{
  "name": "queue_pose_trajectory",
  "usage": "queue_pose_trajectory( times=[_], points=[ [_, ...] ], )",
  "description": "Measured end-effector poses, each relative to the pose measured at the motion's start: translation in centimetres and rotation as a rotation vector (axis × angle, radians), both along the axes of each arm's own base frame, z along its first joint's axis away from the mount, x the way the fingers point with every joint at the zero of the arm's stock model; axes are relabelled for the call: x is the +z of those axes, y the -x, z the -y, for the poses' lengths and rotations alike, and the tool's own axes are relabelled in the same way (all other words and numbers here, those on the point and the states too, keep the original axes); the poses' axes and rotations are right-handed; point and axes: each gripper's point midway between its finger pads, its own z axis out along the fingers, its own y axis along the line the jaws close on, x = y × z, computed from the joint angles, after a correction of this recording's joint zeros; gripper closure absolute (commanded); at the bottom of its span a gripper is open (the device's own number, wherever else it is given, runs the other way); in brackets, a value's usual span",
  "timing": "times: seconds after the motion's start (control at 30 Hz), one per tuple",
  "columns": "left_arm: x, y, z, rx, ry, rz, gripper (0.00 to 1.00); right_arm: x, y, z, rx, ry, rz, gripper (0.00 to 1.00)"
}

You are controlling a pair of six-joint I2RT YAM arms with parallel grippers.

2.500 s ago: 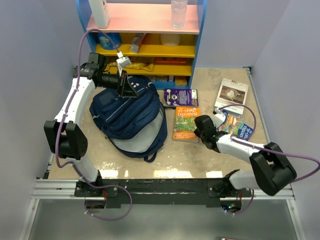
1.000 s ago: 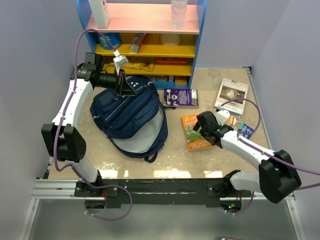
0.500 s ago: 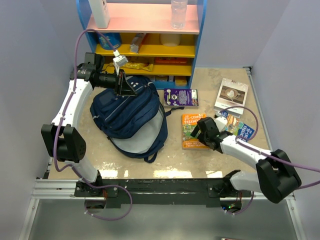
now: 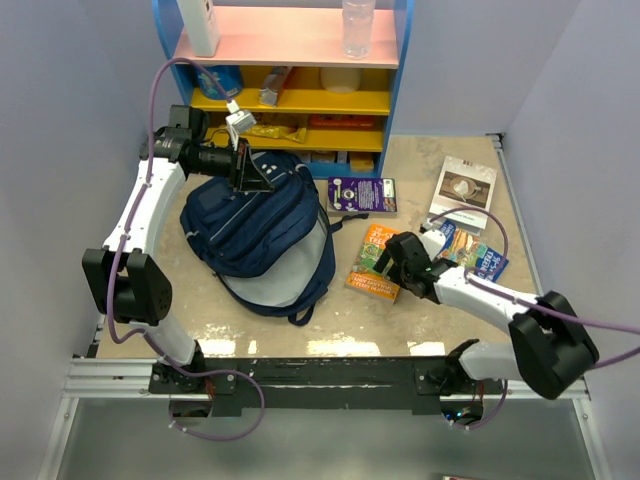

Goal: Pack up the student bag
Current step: Pick up the book from the center of the board.

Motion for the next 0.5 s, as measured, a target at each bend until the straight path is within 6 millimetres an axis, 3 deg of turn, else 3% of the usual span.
queue_pose_trajectory(
  times=[0.1,0.33,0.5],
  points=[
    [0.0,0.0,0.0,0.000,0.000,0.000,1.00,-1.4,-0.4,0.7,-0.012,0.062,-0.021,0.18],
    [0.0,0.0,0.0,0.000,0.000,0.000,1.00,-0.9,-2.1,0.3,-0.037,0.043,0.057,0.31],
    [0.0,0.0,0.0,-0.001,0.000,-0.001,1.00,-1.7,-2.9,0.0,-0.059,0.029,0.070,0.46]
  ],
)
